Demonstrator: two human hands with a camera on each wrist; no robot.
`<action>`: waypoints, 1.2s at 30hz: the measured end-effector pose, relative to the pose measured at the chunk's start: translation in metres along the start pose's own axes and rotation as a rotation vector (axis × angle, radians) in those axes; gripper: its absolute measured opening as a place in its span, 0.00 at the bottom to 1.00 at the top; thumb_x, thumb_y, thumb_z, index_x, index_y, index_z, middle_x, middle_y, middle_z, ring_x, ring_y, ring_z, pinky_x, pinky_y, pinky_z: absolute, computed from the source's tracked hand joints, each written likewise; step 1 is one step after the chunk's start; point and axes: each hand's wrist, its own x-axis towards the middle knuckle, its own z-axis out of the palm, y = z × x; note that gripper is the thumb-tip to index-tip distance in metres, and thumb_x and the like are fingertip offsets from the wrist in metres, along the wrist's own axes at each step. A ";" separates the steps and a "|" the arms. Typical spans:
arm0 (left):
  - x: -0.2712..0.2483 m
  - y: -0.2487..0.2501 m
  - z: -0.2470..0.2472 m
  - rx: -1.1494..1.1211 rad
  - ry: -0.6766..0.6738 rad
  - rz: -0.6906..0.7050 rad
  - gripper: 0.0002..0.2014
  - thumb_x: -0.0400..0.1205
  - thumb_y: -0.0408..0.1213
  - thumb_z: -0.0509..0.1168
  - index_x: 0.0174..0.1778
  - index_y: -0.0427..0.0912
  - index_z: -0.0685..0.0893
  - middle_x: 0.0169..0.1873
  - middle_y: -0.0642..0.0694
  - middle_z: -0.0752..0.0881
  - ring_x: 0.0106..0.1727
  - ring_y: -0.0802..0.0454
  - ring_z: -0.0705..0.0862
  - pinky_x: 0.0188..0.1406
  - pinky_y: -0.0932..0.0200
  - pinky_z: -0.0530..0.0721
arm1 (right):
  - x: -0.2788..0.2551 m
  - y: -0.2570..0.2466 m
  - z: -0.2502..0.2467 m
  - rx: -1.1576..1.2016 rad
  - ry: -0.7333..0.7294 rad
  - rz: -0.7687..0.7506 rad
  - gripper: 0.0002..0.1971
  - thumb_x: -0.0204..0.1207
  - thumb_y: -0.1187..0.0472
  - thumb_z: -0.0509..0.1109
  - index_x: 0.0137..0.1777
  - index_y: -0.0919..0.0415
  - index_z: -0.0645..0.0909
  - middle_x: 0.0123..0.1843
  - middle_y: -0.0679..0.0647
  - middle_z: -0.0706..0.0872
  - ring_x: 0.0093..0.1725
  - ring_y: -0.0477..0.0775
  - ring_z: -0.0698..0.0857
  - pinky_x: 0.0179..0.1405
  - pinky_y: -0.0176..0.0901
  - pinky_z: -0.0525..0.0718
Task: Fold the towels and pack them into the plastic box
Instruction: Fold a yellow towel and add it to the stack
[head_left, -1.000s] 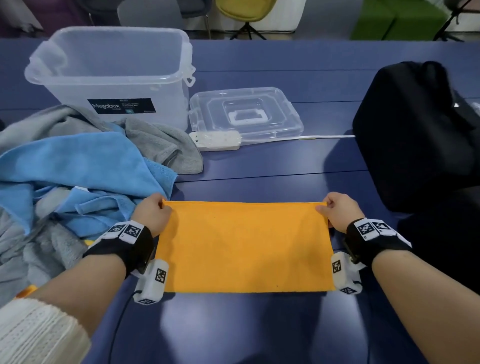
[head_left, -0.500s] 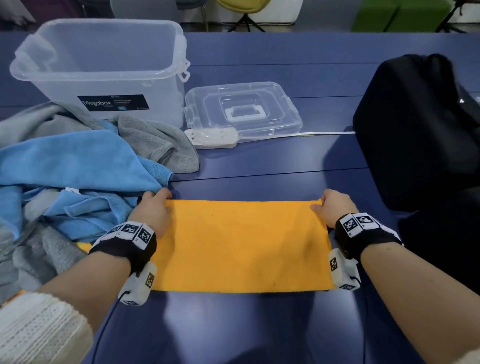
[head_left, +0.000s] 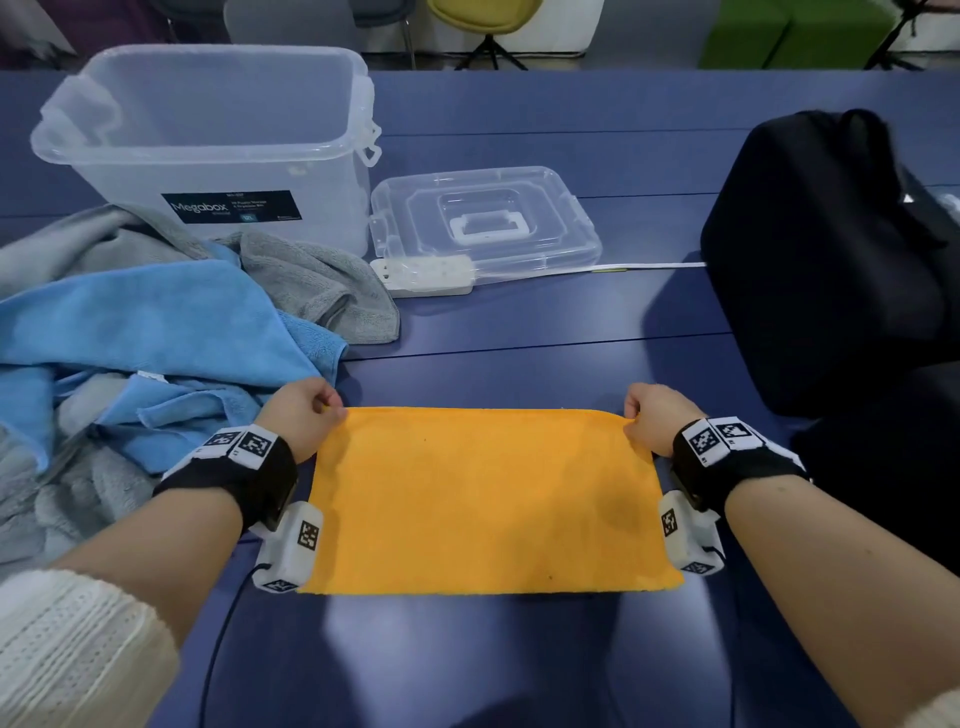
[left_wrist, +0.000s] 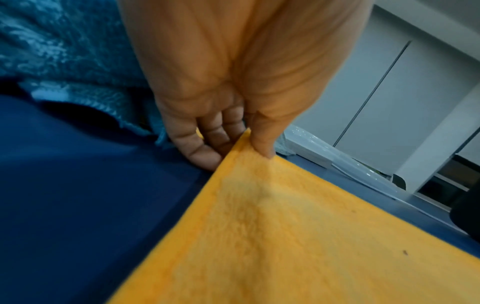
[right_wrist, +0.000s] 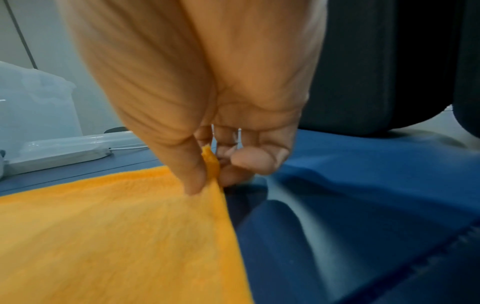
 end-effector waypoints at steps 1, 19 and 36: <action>-0.001 -0.001 0.001 0.012 0.034 -0.004 0.04 0.80 0.35 0.67 0.41 0.41 0.80 0.32 0.45 0.79 0.32 0.50 0.76 0.29 0.58 0.72 | 0.000 0.000 0.000 0.010 0.016 0.010 0.09 0.74 0.69 0.62 0.39 0.54 0.71 0.46 0.55 0.79 0.37 0.53 0.78 0.29 0.40 0.74; -0.091 0.050 0.061 0.285 -0.207 0.589 0.29 0.78 0.52 0.68 0.75 0.51 0.70 0.72 0.51 0.71 0.73 0.47 0.69 0.71 0.51 0.69 | -0.078 0.017 0.051 0.138 -0.019 0.129 0.17 0.77 0.53 0.70 0.33 0.58 0.68 0.41 0.53 0.70 0.34 0.52 0.74 0.29 0.44 0.67; -0.085 0.085 0.081 -0.726 -0.355 0.016 0.19 0.85 0.48 0.60 0.45 0.33 0.82 0.38 0.41 0.85 0.38 0.45 0.84 0.45 0.43 0.84 | -0.114 -0.096 0.061 0.520 -0.016 -0.356 0.35 0.73 0.56 0.75 0.77 0.56 0.63 0.33 0.43 0.74 0.33 0.39 0.74 0.32 0.29 0.73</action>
